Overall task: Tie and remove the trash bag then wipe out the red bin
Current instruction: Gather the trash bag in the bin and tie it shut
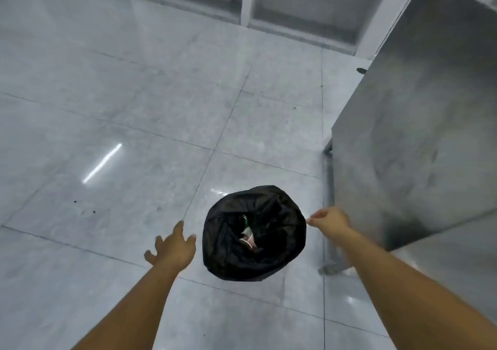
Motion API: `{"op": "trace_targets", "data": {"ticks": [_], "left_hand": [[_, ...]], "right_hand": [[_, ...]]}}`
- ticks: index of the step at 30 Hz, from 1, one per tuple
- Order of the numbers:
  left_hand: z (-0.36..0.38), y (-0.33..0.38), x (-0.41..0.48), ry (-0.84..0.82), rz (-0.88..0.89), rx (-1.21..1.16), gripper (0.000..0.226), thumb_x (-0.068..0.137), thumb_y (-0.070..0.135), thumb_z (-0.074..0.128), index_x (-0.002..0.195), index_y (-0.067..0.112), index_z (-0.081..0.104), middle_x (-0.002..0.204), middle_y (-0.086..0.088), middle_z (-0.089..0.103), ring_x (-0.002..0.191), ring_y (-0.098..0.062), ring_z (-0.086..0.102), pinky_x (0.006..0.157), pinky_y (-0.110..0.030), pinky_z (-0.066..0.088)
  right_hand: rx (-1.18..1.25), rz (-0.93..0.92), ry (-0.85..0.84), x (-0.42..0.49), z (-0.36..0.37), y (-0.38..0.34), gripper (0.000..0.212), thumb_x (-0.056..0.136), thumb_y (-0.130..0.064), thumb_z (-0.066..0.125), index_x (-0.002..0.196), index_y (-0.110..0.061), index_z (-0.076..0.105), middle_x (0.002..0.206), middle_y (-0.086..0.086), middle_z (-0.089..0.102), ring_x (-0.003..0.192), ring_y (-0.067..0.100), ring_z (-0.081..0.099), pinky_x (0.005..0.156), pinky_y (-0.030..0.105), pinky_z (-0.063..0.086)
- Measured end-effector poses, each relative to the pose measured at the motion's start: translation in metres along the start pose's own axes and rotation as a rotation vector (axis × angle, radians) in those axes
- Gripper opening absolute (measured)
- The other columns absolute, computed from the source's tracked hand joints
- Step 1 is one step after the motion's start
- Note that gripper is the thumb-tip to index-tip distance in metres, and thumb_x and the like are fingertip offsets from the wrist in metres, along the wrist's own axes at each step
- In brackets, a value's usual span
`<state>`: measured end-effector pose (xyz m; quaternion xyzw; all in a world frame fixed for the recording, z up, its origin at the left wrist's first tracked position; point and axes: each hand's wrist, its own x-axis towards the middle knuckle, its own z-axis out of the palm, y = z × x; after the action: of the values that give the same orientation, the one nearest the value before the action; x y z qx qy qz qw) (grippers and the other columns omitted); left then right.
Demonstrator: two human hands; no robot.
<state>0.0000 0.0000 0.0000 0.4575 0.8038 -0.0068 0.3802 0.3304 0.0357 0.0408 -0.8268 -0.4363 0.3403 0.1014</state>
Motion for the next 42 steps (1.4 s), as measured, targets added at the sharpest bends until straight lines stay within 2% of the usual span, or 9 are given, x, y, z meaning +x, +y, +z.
{"op": "trace_targets", "data": {"ticks": [8,13,16,22,30,34,36,38,42], "left_hand": [[0.099,0.009,0.1,-0.133,-0.101,-0.35,0.047,0.1,0.023,0.037,0.136,-0.008,0.038,0.141,-0.025,0.043,0.126,-0.038,0.045,0.098,-0.039,0.039],[0.119,0.005,0.124,-0.146,-0.096,-0.517,0.034,0.093,0.008,0.046,0.12,-0.011,0.052,0.118,-0.024,0.059,0.101,-0.036,0.057,0.083,-0.039,0.048],[0.103,0.008,0.116,0.0,-0.102,-0.434,0.027,0.084,0.015,0.06,0.101,-0.006,0.057,0.09,-0.018,0.058,0.09,-0.035,0.06,0.072,-0.034,0.047],[0.029,0.034,0.094,0.205,0.021,-0.081,0.027,0.069,0.032,0.066,0.077,0.01,0.053,0.075,-0.006,0.053,0.077,-0.026,0.052,0.101,-0.044,0.037],[-0.015,0.052,0.075,0.162,0.176,0.142,0.037,0.064,0.03,0.071,0.094,0.009,0.064,0.101,-0.008,0.062,0.096,-0.029,0.056,0.1,-0.045,0.042],[0.003,0.058,0.091,0.16,0.262,0.072,0.072,0.072,0.055,0.064,0.125,0.009,0.051,0.131,-0.011,0.053,0.122,-0.033,0.048,0.107,-0.047,0.035],[0.02,0.064,0.099,0.171,0.258,0.004,0.074,0.083,0.06,0.048,0.138,0.011,0.038,0.143,-0.01,0.045,0.131,-0.032,0.04,0.111,-0.046,0.027],[0.035,0.07,0.11,0.126,0.21,-0.033,0.068,0.092,0.054,0.034,0.143,0.008,0.03,0.146,-0.013,0.041,0.132,-0.033,0.039,0.111,-0.045,0.025],[0.055,0.07,0.129,0.074,0.106,-0.103,0.053,0.097,0.034,0.033,0.14,0.002,0.035,0.142,-0.018,0.043,0.125,-0.032,0.044,0.112,-0.037,0.029]], "right_hand": [[-0.195,0.042,0.185,0.097,0.066,0.044,0.035,0.08,-0.034,0.074,0.088,-0.001,0.065,0.084,0.011,0.063,0.073,0.027,0.057,0.064,0.029,0.044],[-0.235,0.069,0.203,0.117,0.083,0.053,0.035,0.081,-0.021,0.073,0.065,-0.006,0.046,0.072,0.009,0.056,0.061,0.021,0.052,0.044,0.024,0.032],[-0.199,0.06,0.236,0.114,0.076,0.051,0.024,0.083,-0.013,0.063,0.066,-0.005,0.047,0.079,0.011,0.057,0.067,0.025,0.054,0.05,0.024,0.038],[-0.386,0.025,0.058,0.088,0.021,0.005,0.02,0.079,-0.016,0.065,0.094,-0.004,0.062,0.086,0.008,0.058,0.081,0.025,0.057,0.068,0.03,0.049],[-0.371,0.018,-0.15,0.08,-0.011,0.001,0.01,0.075,-0.026,0.073,0.074,-0.016,0.069,0.104,0.003,0.07,0.094,0.022,0.063,0.074,0.033,0.05],[-0.472,-0.092,-0.1,0.086,0.005,-0.007,0.055,0.071,-0.047,0.078,0.109,-0.01,0.063,0.123,0.007,0.062,0.099,0.025,0.06,0.065,0.033,0.051],[-0.344,-0.224,-0.005,0.091,0.026,-0.012,0.077,0.07,-0.048,0.079,0.131,-0.01,0.052,0.135,0.009,0.055,0.115,0.027,0.055,0.084,0.034,0.051],[-0.224,-0.323,0.039,0.097,0.048,-0.016,0.08,0.074,-0.04,0.078,0.141,-0.013,0.043,0.143,0.011,0.048,0.128,0.029,0.048,0.103,0.034,0.041],[-0.292,-0.325,0.155,0.112,0.081,-0.013,0.059,0.086,-0.027,0.067,0.138,-0.016,0.044,0.137,0.011,0.053,0.123,0.029,0.052,0.101,0.037,0.044]]}}
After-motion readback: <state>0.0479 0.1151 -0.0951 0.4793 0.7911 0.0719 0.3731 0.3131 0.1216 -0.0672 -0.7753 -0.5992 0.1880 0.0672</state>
